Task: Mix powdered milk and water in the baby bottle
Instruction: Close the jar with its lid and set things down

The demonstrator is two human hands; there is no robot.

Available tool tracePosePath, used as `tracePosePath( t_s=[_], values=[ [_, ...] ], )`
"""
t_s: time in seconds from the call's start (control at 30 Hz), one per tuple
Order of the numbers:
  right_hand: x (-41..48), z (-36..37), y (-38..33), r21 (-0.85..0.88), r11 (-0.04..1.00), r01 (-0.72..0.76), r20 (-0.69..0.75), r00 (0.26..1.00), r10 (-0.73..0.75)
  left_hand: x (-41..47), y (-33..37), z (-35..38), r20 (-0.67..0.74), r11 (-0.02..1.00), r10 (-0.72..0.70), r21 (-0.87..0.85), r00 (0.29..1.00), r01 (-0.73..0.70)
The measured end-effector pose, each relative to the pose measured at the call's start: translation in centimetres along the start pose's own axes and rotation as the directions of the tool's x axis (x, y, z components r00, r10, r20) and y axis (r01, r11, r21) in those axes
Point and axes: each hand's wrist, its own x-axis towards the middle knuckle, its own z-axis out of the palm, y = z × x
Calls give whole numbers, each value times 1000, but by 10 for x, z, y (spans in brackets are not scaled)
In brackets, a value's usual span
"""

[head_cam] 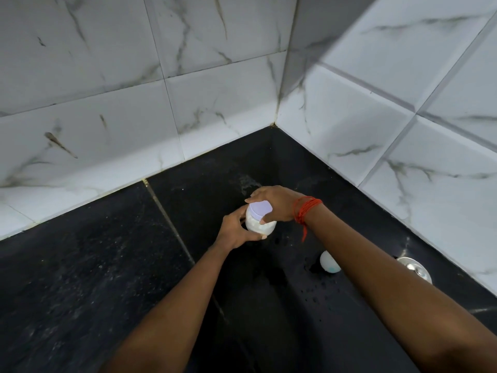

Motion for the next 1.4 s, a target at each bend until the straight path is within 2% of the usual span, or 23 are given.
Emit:
tracePosePath(
  t_s=[0.13,0.37,0.5,0.6,0.73,0.83,0.9,0.93,1.0,1.03,1.1,1.23,1.3,1.4],
  values=[
    [-4,3,3,39,999,-36,-39,999,37,4,0,0,18,999,-5,41,1000,4],
    [0,1,-4,-23,998,-51,17,999,51,4,0,1,8,999,-10,44,1000,10],
    [-2,1,-7,-75,994,-85,-2,996,85,4,-1,1,9,999,-3,34,1000,2],
    [-4,2,-16,-120,977,-174,-57,984,169,4,-3,0,9,1000,17,26,1000,-17],
    [-13,3,-29,-134,922,-362,-143,928,344,4,-4,0,4,998,34,48,999,-35],
    [-21,-11,-31,-259,855,-450,-244,886,393,3,-4,-1,15,999,20,27,1000,-21],
    [-21,-18,-23,-310,849,-427,-265,897,355,4,-3,-1,23,999,31,21,999,-32],
    [-19,-19,-18,-283,885,-370,-218,923,316,5,-4,-1,24,999,33,16,999,-33],
    [-14,-18,-13,-225,957,-183,-30,983,181,4,-3,-1,19,999,28,17,999,-28],
    [-12,-16,-13,-230,966,-118,60,989,135,4,-2,-2,21,999,23,27,1000,-24],
    [-10,-9,-14,-252,962,-101,102,986,130,4,-1,-1,25,999,28,41,999,-29],
    [-10,-10,-24,-290,911,-294,-89,956,280,3,0,-3,25,998,51,33,998,-52],
    [-15,-14,-27,-340,868,-361,-203,930,308,2,0,-2,22,998,50,27,999,-50],
    [-18,-19,-21,-394,860,-323,-232,941,247,2,1,-3,27,999,38,24,999,-39]
  ],
)
